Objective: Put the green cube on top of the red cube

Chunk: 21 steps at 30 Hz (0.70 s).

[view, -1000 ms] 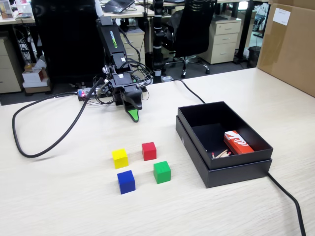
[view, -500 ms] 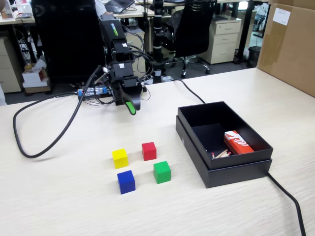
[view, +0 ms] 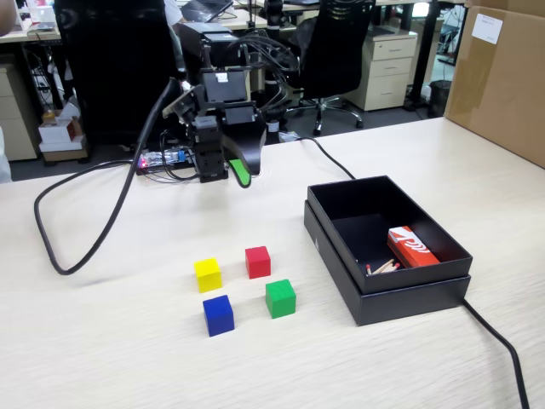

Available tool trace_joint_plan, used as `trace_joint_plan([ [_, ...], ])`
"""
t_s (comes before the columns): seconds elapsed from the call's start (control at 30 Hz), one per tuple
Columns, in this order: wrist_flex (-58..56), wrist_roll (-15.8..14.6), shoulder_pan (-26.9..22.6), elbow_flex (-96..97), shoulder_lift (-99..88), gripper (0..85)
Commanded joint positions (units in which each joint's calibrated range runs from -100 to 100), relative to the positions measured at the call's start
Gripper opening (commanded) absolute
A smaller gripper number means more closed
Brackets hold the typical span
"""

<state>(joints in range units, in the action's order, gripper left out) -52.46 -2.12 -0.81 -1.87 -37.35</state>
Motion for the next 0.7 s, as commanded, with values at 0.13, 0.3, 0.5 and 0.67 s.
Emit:
trace_joint_plan([
  [0.13, -1.8, 0.0, -0.1, -25.7, 24.7, 47.5],
  [0.3, -1.8, -0.2, -0.6, -35.1, 39.0, 47.6],
  [0.5, -1.8, -0.6, -0.7, -39.7, 48.0, 47.6],
  [0.67, -1.8, -0.9, -0.7, -41.1, 53.5, 47.6],
])
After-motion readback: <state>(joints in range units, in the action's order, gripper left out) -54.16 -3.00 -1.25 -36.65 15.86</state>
